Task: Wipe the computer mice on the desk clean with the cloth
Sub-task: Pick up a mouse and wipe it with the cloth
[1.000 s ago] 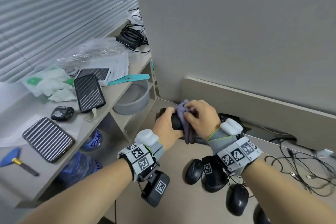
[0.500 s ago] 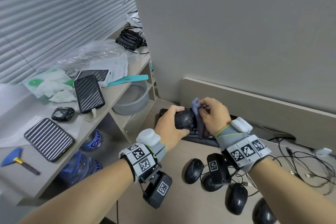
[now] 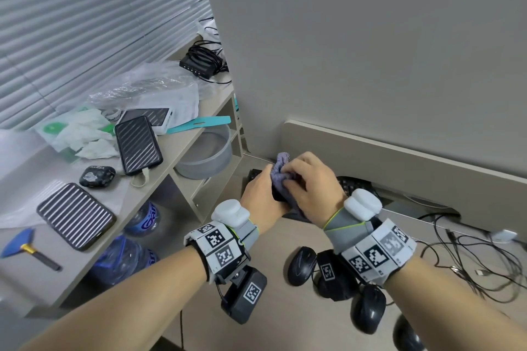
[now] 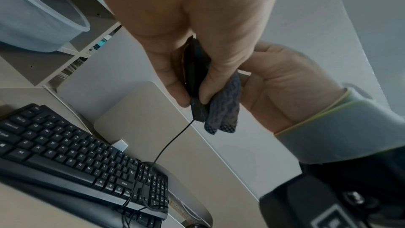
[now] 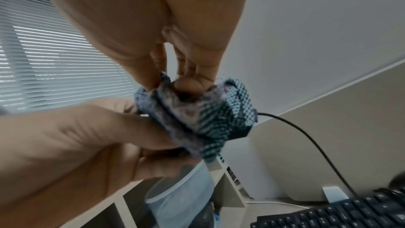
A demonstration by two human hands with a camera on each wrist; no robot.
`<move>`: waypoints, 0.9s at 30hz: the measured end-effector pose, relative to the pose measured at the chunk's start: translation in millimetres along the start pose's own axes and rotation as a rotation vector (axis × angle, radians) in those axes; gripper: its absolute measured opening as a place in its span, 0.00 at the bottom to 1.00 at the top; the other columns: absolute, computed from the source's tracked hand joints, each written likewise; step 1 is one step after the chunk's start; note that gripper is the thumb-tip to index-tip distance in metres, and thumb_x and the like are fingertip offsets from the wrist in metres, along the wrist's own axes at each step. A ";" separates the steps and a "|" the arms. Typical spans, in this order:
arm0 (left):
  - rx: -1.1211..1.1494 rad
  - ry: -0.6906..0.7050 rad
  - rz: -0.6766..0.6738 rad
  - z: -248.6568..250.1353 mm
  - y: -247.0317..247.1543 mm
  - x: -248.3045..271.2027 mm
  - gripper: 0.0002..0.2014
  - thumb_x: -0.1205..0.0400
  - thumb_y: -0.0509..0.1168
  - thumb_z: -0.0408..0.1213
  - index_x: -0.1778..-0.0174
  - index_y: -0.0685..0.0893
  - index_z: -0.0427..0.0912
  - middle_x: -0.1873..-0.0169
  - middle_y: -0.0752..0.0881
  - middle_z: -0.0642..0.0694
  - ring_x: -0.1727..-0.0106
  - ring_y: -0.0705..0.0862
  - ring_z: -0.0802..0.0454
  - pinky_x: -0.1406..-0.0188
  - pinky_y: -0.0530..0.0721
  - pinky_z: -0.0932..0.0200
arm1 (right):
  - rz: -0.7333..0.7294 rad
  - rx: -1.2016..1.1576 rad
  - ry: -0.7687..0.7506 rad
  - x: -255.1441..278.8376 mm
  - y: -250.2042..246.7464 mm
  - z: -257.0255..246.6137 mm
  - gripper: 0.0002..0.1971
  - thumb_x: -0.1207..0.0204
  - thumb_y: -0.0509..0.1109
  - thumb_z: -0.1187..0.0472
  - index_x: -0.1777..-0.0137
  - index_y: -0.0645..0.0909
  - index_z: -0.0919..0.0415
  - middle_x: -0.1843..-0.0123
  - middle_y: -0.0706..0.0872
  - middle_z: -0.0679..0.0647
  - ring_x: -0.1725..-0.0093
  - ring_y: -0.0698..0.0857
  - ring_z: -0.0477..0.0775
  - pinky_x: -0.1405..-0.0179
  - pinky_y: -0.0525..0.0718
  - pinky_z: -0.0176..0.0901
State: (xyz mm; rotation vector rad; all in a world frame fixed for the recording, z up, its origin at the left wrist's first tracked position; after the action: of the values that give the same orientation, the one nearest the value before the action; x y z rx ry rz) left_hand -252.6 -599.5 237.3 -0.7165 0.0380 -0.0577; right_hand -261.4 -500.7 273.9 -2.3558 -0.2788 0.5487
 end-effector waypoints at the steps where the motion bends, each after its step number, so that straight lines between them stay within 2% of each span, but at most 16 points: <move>1: 0.038 -0.014 -0.011 -1.5 -1.0 1.2 0.15 0.27 0.73 0.37 0.47 0.76 0.48 0.59 0.82 0.55 0.60 0.79 0.59 0.61 0.71 0.66 | 0.017 -0.004 0.014 -0.5 -2.8 4.9 0.12 0.30 0.62 0.58 0.55 0.84 0.62 0.57 0.80 0.58 0.60 0.79 0.53 0.60 0.73 0.39; 3: 0.113 -0.062 -0.009 -8.7 -3.7 5.4 0.26 0.30 0.78 0.35 0.38 0.78 0.48 0.49 0.85 0.52 0.49 0.83 0.53 0.52 0.77 0.63 | 0.083 0.023 0.121 -2.6 -12.2 29.3 0.09 0.30 0.64 0.62 0.55 0.83 0.64 0.59 0.80 0.61 0.60 0.81 0.60 0.63 0.69 0.39; 5: 0.133 -0.083 0.011 -13.4 -6.0 7.8 0.30 0.32 0.79 0.35 0.35 0.78 0.50 0.47 0.84 0.54 0.47 0.83 0.52 0.50 0.77 0.65 | 0.090 0.054 0.206 -2.1 -14.2 45.2 0.06 0.29 0.66 0.68 0.55 0.82 0.67 0.58 0.81 0.63 0.58 0.82 0.66 0.62 0.68 0.42; 7: 0.145 -0.108 0.028 -17.1 -6.0 5.7 0.29 0.32 0.79 0.36 0.36 0.79 0.48 0.48 0.85 0.52 0.48 0.83 0.50 0.55 0.74 0.65 | 0.056 0.058 0.117 0.5 -7.5 29.9 0.09 0.30 0.66 0.65 0.53 0.83 0.65 0.55 0.80 0.61 0.57 0.81 0.62 0.59 0.71 0.42; 10: 0.146 -0.135 0.030 -21.4 -6.5 1.3 0.26 0.37 0.76 0.42 0.43 0.79 0.42 0.51 0.87 0.45 0.50 0.84 0.44 0.59 0.74 0.58 | -0.046 0.004 -0.005 8.1 5.3 1.8 0.13 0.34 0.69 0.59 0.49 0.82 0.58 0.50 0.78 0.54 0.55 0.80 0.51 0.55 0.76 0.40; 12: 0.157 -0.148 0.027 -23.2 -5.2 1.7 0.27 0.36 0.78 0.40 0.41 0.79 0.44 0.50 0.87 0.46 0.48 0.84 0.45 0.55 0.77 0.58 | -0.032 0.002 0.011 5.8 2.2 8.1 0.11 0.34 0.69 0.60 0.51 0.82 0.58 0.52 0.78 0.54 0.56 0.80 0.53 0.57 0.75 0.40; 16: 0.191 -0.153 0.054 -22.5 -4.5 3.1 0.29 0.33 0.80 0.36 0.37 0.79 0.50 0.49 0.85 0.53 0.48 0.84 0.51 0.52 0.77 0.64 | 0.080 0.042 0.176 -0.2 -14.2 40.8 0.06 0.32 0.69 0.69 0.55 0.82 0.62 0.59 0.76 0.54 0.58 0.81 0.62 0.64 0.65 0.37; 20: 0.173 -0.133 0.056 -19.8 -4.6 -1.1 0.24 0.32 0.78 0.35 0.40 0.79 0.45 0.52 0.86 0.48 0.48 0.84 0.45 0.55 0.77 0.57 | 0.006 -0.009 -0.006 5.0 -2.7 4.5 0.07 0.34 0.66 0.65 0.56 0.81 0.61 0.57 0.77 0.54 0.61 0.78 0.54 0.62 0.71 0.39; 23: 0.195 -0.150 0.053 -20.9 -4.5 -1.2 0.29 0.34 0.80 0.36 0.36 0.80 0.48 0.48 0.87 0.49 0.47 0.85 0.49 0.49 0.82 0.57 | 0.088 0.004 0.087 0.5 -13.4 27.1 0.06 0.33 0.67 0.68 0.57 0.81 0.62 0.60 0.75 0.54 0.62 0.79 0.58 0.65 0.66 0.35; 25: 0.204 -0.155 0.052 -21.5 -4.1 -0.8 0.30 0.34 0.80 0.36 0.36 0.79 0.48 0.48 0.86 0.51 0.48 0.85 0.51 0.50 0.81 0.60 | 0.124 0.027 0.145 1.5 -18.7 38.0 0.06 0.33 0.66 0.69 0.58 0.81 0.63 0.60 0.74 0.54 0.62 0.79 0.61 0.65 0.63 0.33; 27: 0.197 -0.149 0.036 -21.4 -1.1 -3.6 0.25 0.33 0.78 0.38 0.42 0.78 0.47 0.52 0.85 0.50 0.49 0.85 0.47 0.54 0.78 0.58 | 0.072 0.020 0.054 2.6 -9.9 19.5 0.06 0.34 0.65 0.66 0.58 0.81 0.62 0.59 0.75 0.54 0.62 0.78 0.56 0.64 0.67 0.37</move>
State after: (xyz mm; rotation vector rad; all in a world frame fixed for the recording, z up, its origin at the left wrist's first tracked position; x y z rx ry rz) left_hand -257.4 -614.1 221.9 -0.5215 -0.0969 0.0262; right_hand -268.4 -481.1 266.7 -2.3646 -0.1636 0.5182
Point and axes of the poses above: each hand's wrist, its own x-axis away from the middle knuckle, its own y-axis out of the palm, z = x × y, the point moved 8 cm from there along -x, towards the middle knuckle
